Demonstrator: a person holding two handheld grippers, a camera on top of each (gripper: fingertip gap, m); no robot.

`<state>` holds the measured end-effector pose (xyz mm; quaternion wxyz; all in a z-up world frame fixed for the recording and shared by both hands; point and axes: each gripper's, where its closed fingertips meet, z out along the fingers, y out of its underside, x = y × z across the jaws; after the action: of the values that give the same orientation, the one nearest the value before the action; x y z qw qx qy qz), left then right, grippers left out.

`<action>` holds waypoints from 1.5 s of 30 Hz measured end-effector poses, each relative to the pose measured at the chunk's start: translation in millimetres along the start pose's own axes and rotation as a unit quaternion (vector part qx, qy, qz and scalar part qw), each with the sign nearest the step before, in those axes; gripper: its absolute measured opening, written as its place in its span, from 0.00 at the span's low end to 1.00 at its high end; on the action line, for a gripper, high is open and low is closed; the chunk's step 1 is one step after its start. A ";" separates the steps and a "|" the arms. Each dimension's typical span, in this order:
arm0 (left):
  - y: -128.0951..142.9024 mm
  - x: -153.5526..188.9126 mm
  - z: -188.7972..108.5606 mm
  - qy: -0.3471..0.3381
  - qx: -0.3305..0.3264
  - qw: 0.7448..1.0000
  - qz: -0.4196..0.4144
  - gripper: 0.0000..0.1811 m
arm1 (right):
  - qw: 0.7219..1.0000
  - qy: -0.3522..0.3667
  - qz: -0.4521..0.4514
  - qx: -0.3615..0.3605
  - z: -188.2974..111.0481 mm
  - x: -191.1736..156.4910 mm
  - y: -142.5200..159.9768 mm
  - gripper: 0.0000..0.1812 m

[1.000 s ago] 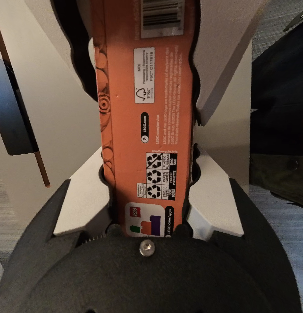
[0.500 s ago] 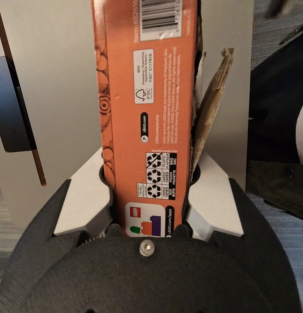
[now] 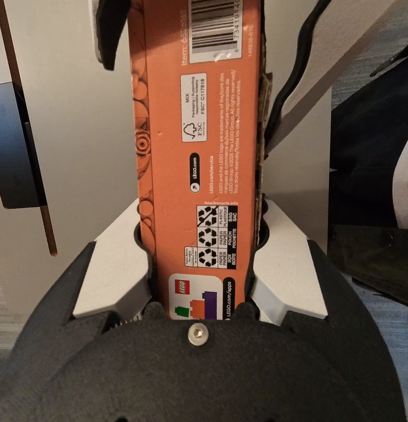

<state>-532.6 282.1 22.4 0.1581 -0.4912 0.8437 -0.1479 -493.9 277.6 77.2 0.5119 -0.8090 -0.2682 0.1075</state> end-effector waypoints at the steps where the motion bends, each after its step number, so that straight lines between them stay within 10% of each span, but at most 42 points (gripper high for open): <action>1: -0.3 0.0 -0.2 0.000 0.002 1.000 -0.001 0.53 | 1.000 -0.001 0.001 0.002 -0.1 0.1 0.0 0.50; 21: 2.4 -8.1 5.6 -0.072 -0.034 0.996 0.037 0.59 | 0.998 0.002 -0.001 0.059 -4.3 -4.8 -3.7 0.49; 25: 2.6 -8.8 5.6 -0.071 -0.033 0.996 0.037 0.59 | 0.976 -0.043 0.103 0.185 -33.9 -8.5 -40.7 0.33; 28: 2.4 -8.5 5.6 -0.072 -0.033 0.996 0.037 0.59 | 0.968 -0.039 0.170 0.183 -42.4 5.3 -30.8 0.00; 45: 3.9 -9.2 6.3 -0.069 -0.038 0.996 0.034 0.59 | 0.983 -0.010 0.124 0.132 -34.6 -9.5 -14.6 0.00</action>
<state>-528.8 291.4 16.2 0.2018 -0.4772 0.8519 -0.0762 -491.0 250.7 104.9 0.5942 -0.7601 -0.1543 0.2128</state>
